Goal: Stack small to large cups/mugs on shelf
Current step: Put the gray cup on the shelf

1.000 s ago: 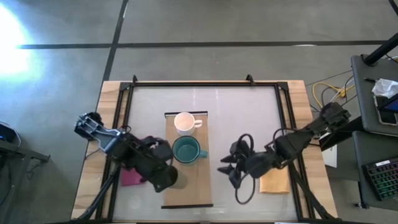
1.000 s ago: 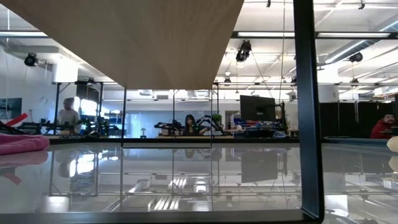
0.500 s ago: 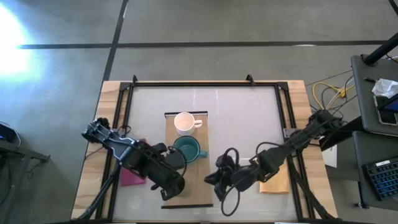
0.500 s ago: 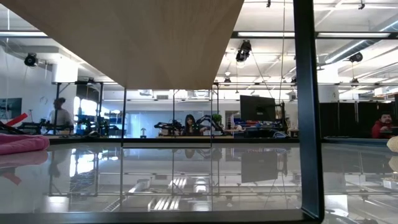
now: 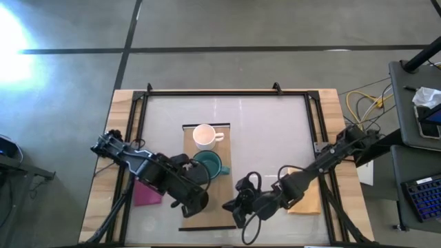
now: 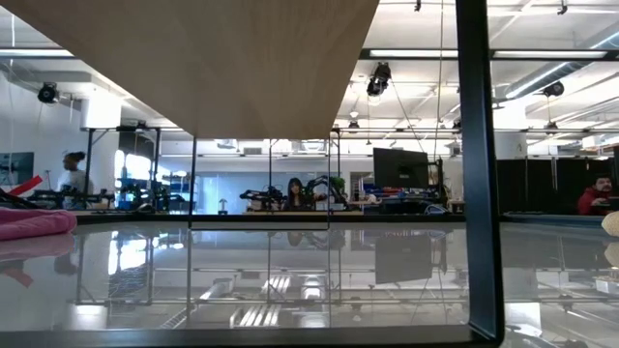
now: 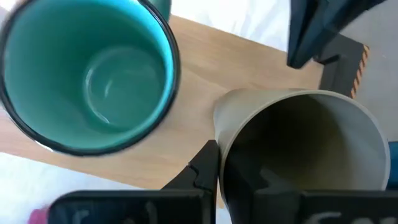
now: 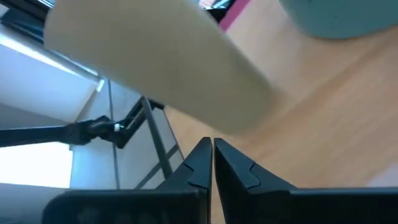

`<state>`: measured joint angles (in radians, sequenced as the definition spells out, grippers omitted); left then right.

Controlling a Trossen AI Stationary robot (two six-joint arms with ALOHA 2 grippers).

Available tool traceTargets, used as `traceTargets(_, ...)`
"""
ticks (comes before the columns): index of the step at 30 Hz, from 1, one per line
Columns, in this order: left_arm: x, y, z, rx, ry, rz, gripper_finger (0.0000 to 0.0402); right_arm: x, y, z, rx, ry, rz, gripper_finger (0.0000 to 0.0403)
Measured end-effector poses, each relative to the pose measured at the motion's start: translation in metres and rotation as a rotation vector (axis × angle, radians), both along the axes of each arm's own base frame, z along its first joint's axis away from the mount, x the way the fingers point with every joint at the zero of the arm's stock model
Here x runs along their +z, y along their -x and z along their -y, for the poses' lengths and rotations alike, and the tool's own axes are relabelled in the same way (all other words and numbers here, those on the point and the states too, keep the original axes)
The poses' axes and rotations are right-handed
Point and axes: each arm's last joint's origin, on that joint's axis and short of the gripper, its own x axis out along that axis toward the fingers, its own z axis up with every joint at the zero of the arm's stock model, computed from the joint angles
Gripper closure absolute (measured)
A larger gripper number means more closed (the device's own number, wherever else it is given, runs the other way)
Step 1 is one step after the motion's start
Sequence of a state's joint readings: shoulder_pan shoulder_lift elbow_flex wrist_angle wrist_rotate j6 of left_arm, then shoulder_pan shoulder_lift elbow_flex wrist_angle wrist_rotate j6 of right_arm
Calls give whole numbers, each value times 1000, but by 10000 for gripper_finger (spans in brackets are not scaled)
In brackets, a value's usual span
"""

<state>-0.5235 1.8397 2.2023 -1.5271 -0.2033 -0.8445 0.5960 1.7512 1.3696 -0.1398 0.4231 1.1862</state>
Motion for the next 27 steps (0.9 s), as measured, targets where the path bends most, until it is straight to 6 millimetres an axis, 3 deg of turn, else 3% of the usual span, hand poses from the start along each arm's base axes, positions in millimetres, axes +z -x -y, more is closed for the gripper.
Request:
traceTargets(9,1,-8,2,-33,8,65,401,-6,-1,-4,-23,3,-7,394)
traceTargets(19,-14,-12,3,-37,19,1,402,-16,-5,-7,-26,-5,-20,394)
traceTargets(27,-12,-15,1,-26,33,19,401,-15,-6,-7,-24,-3,-15,394)
